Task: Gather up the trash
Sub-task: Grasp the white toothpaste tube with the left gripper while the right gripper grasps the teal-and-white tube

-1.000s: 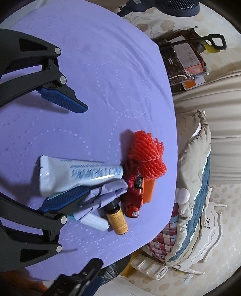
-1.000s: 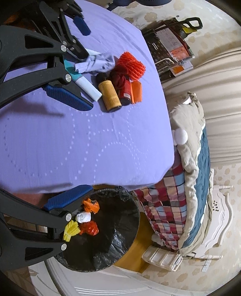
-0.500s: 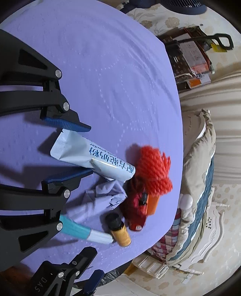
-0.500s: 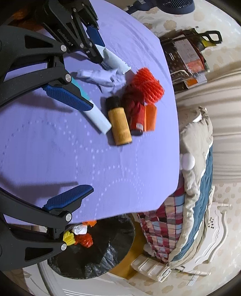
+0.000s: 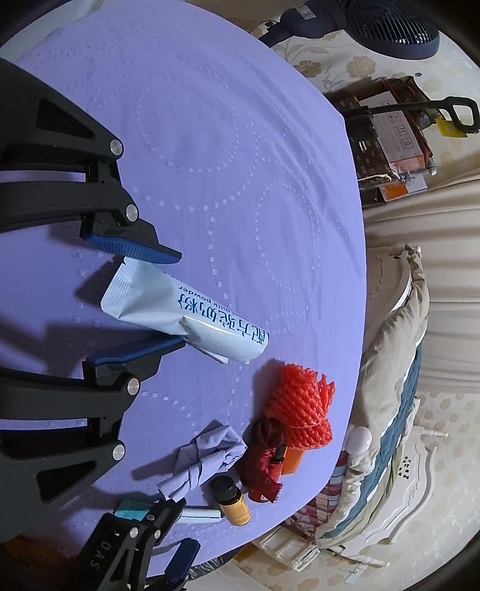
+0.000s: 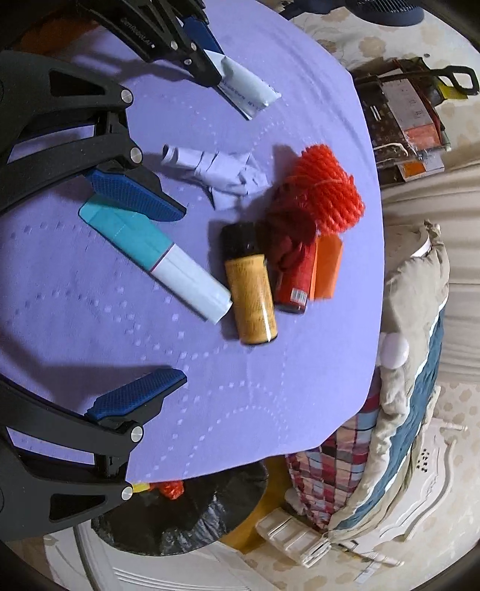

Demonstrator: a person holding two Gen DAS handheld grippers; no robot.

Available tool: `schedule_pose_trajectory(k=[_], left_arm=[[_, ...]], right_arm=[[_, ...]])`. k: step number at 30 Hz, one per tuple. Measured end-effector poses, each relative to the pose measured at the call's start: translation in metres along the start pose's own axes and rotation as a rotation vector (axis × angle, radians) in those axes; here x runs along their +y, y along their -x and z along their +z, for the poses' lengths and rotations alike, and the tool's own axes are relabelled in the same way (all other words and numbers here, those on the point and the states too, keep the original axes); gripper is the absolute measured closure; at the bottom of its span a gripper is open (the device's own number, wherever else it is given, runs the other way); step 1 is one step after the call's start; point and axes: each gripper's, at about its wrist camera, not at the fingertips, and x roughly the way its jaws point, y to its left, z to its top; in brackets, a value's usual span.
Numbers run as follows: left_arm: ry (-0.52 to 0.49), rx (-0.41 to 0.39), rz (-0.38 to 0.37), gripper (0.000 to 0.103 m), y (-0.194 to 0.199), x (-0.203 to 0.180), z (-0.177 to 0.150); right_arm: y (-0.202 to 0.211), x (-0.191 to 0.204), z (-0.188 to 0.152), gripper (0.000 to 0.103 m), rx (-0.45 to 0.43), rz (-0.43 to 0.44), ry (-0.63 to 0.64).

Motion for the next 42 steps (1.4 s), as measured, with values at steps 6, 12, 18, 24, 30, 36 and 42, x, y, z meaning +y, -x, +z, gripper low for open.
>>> schedule_pose_trajectory(k=[6, 12, 18, 24, 30, 36, 42], left_arm=[[0.017, -0.002, -0.021, 0.042, 0.001, 0.003, -0.001], [0.033, 0.004, -0.039, 0.032, -0.001, 0.004, -0.001], [0.03, 0.007, -0.04, 0.028, -0.001, 0.003, 0.001], [0.019, 0.014, -0.043, 0.027, -0.004, 0.0, 0.004], [-0.007, 0.004, -0.034, 0.027, -0.006, -0.001, 0.008], [-0.053, -0.002, -0.039, 0.042, -0.012, -0.006, 0.015], [-0.104, -0.008, -0.036, 0.064, -0.013, -0.013, 0.013]], right_arm=[[0.006, -0.019, -0.008, 0.023, -0.003, -0.029, -0.027], [0.007, -0.033, -0.01, 0.025, -0.015, -0.021, -0.055], [0.007, -0.018, -0.007, 0.05, -0.035, -0.025, 0.014], [0.008, -0.02, -0.007, 0.066, -0.048, 0.007, 0.017], [0.008, -0.029, -0.007, 0.081, -0.052, 0.005, -0.01], [0.008, -0.03, -0.007, 0.081, -0.055, 0.008, -0.013], [0.008, -0.029, -0.007, 0.081, -0.056, 0.012, -0.017]])
